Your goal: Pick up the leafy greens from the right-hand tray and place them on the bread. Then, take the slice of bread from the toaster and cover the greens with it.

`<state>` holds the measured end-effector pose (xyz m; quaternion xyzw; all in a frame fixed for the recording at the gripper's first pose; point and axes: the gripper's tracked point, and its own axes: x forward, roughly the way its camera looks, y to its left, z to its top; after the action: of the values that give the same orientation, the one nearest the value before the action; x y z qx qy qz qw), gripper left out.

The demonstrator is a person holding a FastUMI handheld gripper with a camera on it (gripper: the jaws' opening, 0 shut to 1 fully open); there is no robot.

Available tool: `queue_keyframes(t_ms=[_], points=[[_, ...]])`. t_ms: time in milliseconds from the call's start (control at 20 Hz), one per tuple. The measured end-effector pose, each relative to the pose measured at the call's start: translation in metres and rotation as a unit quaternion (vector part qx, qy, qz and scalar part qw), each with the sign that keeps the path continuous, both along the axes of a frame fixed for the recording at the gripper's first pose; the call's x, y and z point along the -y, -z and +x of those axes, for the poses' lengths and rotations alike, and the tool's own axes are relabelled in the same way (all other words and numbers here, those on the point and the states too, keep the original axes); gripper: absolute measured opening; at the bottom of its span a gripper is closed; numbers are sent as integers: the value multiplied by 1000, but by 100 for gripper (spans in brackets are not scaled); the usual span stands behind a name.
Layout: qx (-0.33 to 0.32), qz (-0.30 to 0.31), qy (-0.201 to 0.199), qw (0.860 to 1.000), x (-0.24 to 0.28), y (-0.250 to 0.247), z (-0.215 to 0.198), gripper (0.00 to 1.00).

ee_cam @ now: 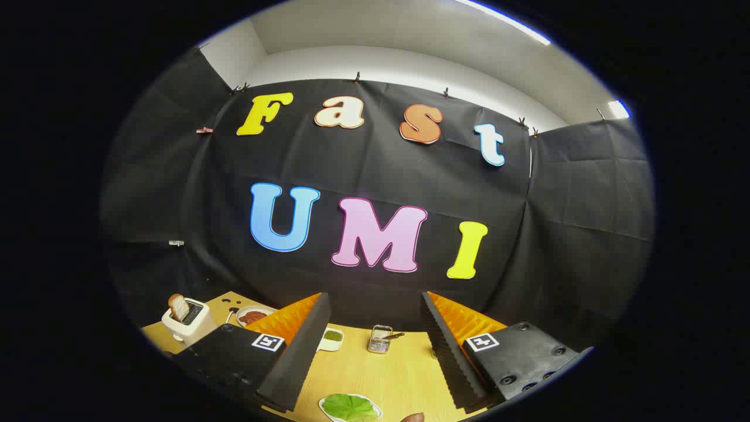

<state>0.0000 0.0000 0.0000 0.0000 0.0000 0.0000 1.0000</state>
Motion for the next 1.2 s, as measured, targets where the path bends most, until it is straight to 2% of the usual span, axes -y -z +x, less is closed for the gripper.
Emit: queue_keyframes(t_ms=[850, 950, 1200], points=[[-3, 2, -6, 1000, 1, 3, 2, 96], [-13, -1, -20, 1000, -3, 12, 4, 96], [-74, 2, -98, 992, -24, 67, 8, 96]])
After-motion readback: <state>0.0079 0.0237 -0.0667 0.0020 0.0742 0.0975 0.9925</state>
